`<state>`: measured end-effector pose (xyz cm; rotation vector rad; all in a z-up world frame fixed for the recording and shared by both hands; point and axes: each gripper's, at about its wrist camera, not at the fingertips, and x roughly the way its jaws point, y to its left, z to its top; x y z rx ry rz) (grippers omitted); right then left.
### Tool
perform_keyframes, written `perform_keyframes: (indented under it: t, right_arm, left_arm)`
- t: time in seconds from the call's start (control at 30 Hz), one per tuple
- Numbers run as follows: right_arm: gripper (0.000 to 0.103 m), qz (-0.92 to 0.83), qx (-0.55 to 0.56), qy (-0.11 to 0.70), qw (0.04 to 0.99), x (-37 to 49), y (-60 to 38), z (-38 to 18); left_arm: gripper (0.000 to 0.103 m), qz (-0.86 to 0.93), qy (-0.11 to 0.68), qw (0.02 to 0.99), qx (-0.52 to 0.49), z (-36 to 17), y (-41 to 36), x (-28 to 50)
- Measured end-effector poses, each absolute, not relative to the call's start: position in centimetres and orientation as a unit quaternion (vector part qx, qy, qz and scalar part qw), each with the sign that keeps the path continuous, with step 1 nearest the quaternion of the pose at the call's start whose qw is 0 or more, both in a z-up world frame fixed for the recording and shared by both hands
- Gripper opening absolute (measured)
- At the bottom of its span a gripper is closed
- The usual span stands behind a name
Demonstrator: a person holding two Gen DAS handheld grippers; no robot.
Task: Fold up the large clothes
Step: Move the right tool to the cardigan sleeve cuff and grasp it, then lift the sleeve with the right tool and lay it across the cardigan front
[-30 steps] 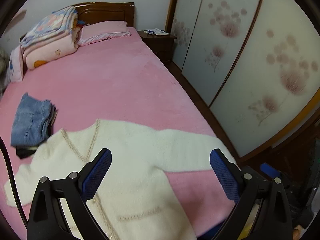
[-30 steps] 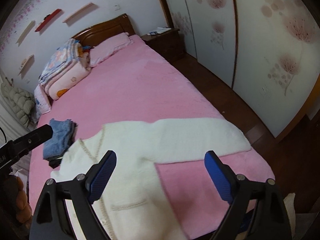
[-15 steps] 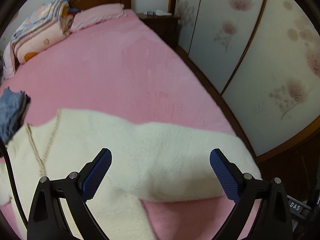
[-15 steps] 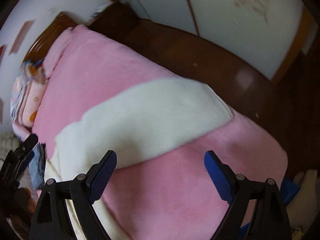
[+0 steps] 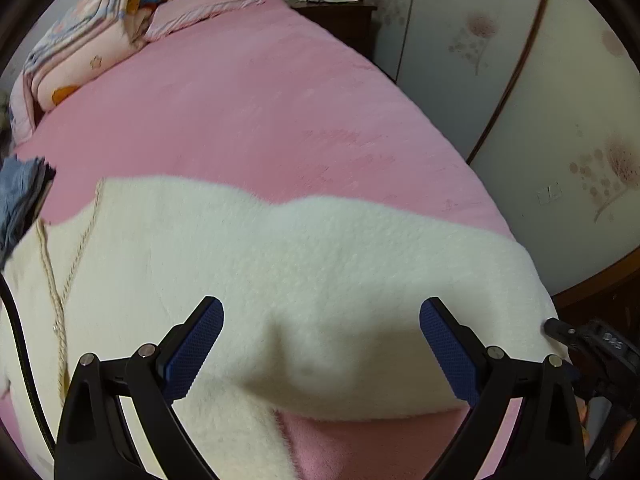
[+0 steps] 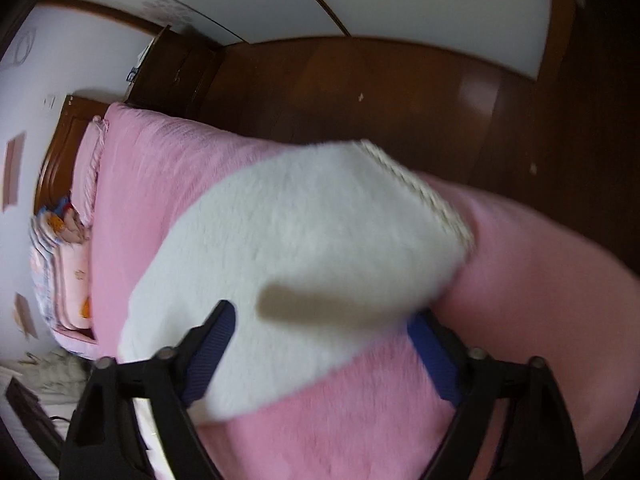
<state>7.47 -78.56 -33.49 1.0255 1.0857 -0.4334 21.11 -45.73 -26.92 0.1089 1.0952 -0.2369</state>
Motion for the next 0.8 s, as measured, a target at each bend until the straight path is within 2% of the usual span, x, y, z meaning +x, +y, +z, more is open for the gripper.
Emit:
perform_keyframes:
  t: [0.1,0.13,0.17,0.2,0.4,0.6,0.8]
  right_arm:
    - [0.048,-0.207,0.435,0.493,0.724,8.4,-78.7,-33.6]
    - [0.031,-0.207,0.429,0.492,0.729,8.4,-78.6,-33.4]
    - [0.021,-0.2,0.419,0.487,0.74,8.5,-78.5,-32.9]
    - [0.017,-0.194,0.413,0.482,0.747,8.5,-78.3,-32.4]
    - [0.015,-0.173,0.292,0.45,0.826,10.0,-73.7,-24.7]
    - [0.014,-0.045,0.184,0.401,0.896,14.0,-63.1,-15.0]
    - [0.014,0.097,0.093,0.371,0.919,17.9,-48.3,-11.4]
  left_arm:
    - [0.098,-0.104,0.527,0.843,0.04,-27.2,-44.7,21.0]
    - [0.098,-0.1,0.528,0.842,0.037,-27.2,-44.2,20.9]
    - [0.098,-0.097,0.529,0.843,0.035,-27.1,-43.8,20.9]
    - [0.098,-0.094,0.529,0.843,0.032,-26.9,-43.3,20.8]
    - [0.098,-0.078,0.521,0.85,0.001,-23.8,-38.9,20.3]
    - [0.098,-0.05,0.491,0.87,-0.021,-18.8,-30.6,18.8]
    - [0.098,0.001,0.474,0.879,-0.046,-15.9,-18.9,17.9]
